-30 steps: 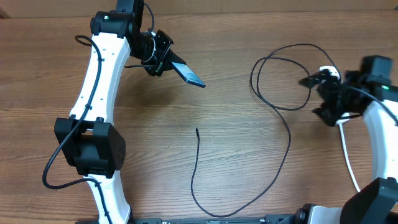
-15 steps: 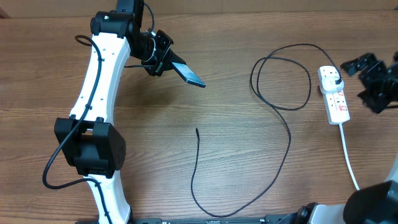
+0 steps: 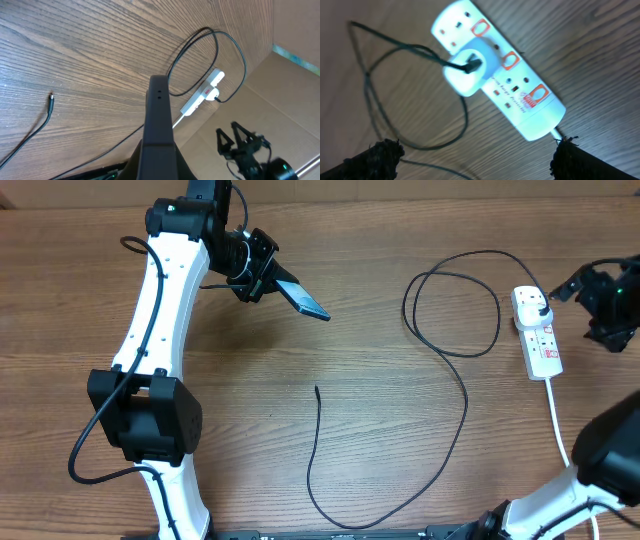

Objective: Plug charger to phone and switch on socket
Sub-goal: 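Press down the socket switch beside the charger with the right gripper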

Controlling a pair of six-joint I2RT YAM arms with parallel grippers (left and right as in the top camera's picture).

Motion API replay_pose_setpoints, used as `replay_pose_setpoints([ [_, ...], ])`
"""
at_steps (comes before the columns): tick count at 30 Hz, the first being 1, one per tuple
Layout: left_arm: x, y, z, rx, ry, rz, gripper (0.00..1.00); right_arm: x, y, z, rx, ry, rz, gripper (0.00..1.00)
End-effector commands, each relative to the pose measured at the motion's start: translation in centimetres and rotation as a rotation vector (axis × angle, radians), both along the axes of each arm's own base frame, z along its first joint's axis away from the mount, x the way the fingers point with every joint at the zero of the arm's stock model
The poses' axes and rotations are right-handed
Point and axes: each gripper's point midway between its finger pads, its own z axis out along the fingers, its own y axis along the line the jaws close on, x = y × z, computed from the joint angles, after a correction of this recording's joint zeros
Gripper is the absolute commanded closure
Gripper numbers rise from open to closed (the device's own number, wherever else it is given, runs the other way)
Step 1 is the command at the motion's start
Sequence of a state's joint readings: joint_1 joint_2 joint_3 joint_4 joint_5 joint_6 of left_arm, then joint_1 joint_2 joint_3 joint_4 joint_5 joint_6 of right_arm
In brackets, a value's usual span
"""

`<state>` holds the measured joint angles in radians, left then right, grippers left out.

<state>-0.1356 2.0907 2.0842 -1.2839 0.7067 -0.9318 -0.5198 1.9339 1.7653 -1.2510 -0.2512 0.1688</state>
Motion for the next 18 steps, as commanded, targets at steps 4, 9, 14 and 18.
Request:
replay_pose_setpoints([
  [4,0.2,0.0,1.3,-0.006,-0.037,0.004,0.96,1.2,-1.2,-1.8,-0.024,0.004,0.032,0.00],
  [9,0.2,0.0,1.2,0.004,-0.043,0.002,0.96,2.4,-1.7,-3.2,-0.032,-0.010,0.037,0.01],
  [14,0.3,-0.1,1.2,0.004,-0.046,0.001,0.96,3.6,-1.8,-4.3,-0.041,-0.025,0.047,0.01],
  [18,0.3,0.0,1.1,0.010,-0.046,0.003,0.96,4.4,-1.4,-5.4,-0.038,-0.027,0.063,0.02],
])
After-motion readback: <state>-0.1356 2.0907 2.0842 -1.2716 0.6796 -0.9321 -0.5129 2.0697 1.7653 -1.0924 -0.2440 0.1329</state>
